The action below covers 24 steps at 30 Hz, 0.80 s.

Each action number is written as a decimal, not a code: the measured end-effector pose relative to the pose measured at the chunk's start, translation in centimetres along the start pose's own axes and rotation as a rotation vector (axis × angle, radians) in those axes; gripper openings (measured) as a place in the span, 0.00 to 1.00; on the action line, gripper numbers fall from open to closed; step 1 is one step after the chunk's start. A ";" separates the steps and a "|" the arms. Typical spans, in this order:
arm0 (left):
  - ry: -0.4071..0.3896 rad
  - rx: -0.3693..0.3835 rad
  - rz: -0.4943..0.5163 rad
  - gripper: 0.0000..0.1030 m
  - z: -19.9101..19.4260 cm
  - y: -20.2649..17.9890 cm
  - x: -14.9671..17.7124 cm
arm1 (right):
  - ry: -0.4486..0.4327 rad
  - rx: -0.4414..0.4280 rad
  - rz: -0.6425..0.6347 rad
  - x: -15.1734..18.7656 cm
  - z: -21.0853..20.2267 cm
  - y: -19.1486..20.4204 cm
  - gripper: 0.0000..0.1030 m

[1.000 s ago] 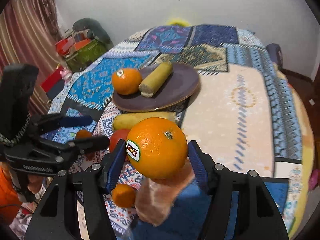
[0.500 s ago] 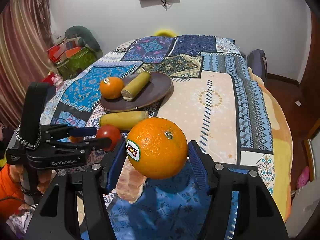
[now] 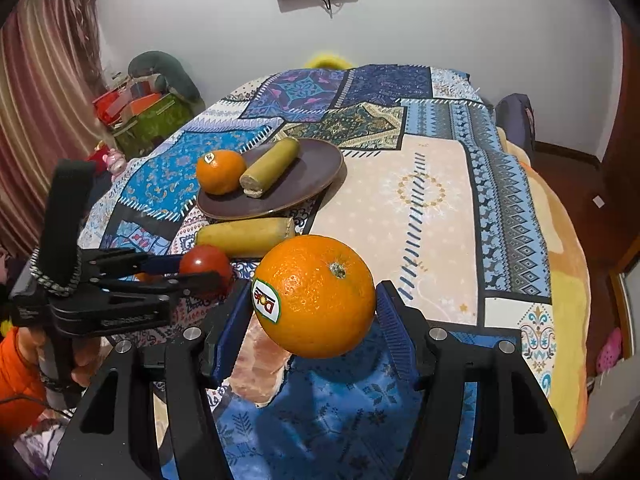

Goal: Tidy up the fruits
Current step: 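Grasp a labelled orange with the right tool while the left tool grasps the red tomato, then carry the orange with the right tool while the left tool carries the tomato onto the plate, releasing both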

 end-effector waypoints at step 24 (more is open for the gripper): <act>-0.125 -0.033 -0.066 0.45 -1.4 4.9 -5.9 | -0.041 -0.029 -0.032 -5.0 3.1 1.8 0.58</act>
Point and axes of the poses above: each gripper's, at about its wrist camera, not at the fingertips, and z roughly the way its jaws point, y to its left, x to its underside, the point moved 10 cm from there along z, roughly the way its jaws point, and after that the axes turned 3 degrees about -x, right-handed, at the moved point
